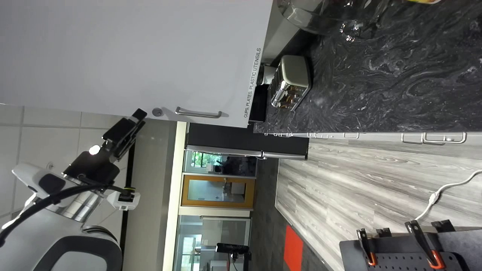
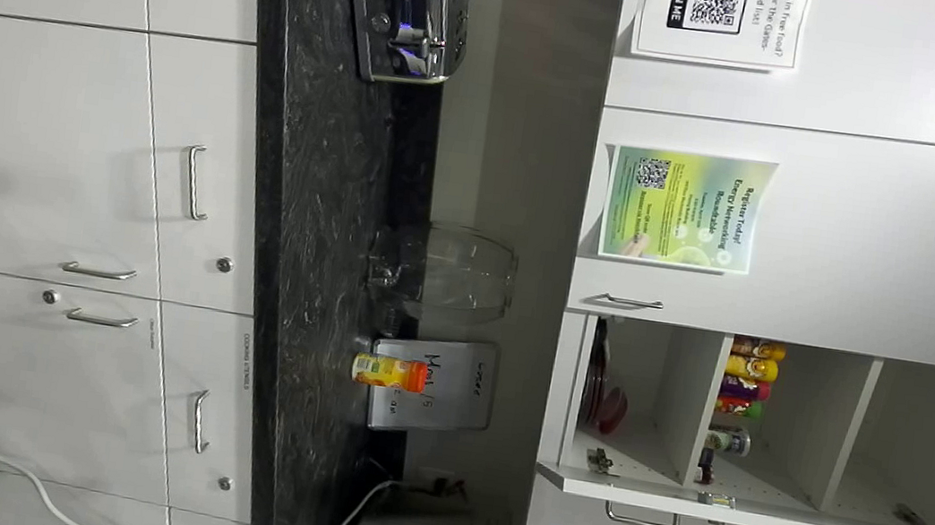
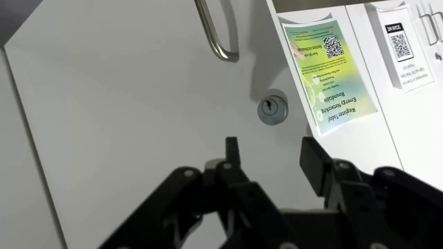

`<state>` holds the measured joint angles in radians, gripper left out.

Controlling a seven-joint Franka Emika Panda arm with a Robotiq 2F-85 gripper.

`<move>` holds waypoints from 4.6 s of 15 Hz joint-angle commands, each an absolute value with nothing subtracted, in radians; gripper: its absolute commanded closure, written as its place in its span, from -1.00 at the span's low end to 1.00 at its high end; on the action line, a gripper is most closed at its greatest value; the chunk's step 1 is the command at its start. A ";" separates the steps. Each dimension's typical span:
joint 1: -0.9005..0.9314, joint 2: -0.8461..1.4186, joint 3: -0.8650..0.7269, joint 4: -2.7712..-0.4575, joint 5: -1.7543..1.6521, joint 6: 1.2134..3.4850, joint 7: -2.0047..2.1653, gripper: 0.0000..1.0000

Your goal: Close the cupboard door

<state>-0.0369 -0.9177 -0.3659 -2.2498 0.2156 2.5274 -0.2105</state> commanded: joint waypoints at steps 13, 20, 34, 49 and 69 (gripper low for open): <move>0.047 -0.906 -0.404 -2.247 0.220 2.606 -0.211 0.98; 0.072 -0.892 -0.408 -2.236 0.233 2.629 -0.214 1.00; 0.197 -0.698 -0.419 -2.172 0.230 2.875 -0.235 1.00; 0.266 -0.285 -0.474 -1.836 0.259 2.947 -0.223 1.00; 0.244 0.230 -0.613 -1.376 0.515 2.988 -0.266 1.00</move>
<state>0.2886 0.1437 -0.6050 -1.4735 0.4770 3.0064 -0.2704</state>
